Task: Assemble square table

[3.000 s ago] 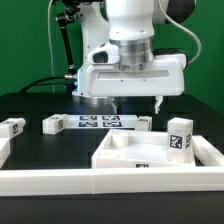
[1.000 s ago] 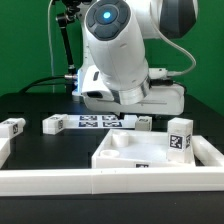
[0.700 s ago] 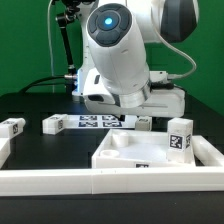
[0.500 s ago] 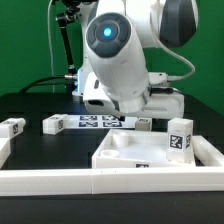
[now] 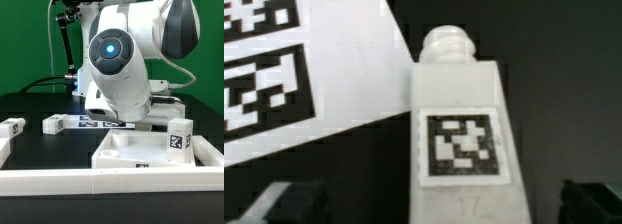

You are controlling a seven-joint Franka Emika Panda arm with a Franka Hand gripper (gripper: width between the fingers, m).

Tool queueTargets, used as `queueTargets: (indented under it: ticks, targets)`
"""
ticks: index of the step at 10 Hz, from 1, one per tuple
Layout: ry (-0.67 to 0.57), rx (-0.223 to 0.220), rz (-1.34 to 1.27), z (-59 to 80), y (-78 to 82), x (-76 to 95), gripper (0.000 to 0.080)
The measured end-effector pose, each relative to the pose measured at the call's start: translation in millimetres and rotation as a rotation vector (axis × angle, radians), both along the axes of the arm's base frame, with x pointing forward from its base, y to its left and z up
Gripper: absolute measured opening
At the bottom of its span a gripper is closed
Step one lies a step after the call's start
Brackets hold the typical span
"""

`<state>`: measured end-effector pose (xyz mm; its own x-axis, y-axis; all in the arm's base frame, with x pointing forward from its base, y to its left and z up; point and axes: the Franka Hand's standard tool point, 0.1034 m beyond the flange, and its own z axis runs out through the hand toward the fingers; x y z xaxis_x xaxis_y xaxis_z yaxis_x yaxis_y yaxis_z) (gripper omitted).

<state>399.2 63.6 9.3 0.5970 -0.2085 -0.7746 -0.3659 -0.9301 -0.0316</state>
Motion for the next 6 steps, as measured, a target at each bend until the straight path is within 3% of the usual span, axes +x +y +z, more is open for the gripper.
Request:
queueTargets:
  ticks: [2,5,6]
  targets:
    - [-0.008,-0.002,0.001,-1.0,1.7,1.4,0.0649]
    - [-0.008,-0.001,0.001,-0.9,1.9,1.8,0.0288]
    - [-0.009,-0.001,0.0,-0.9,1.6,2.0,0.0288]
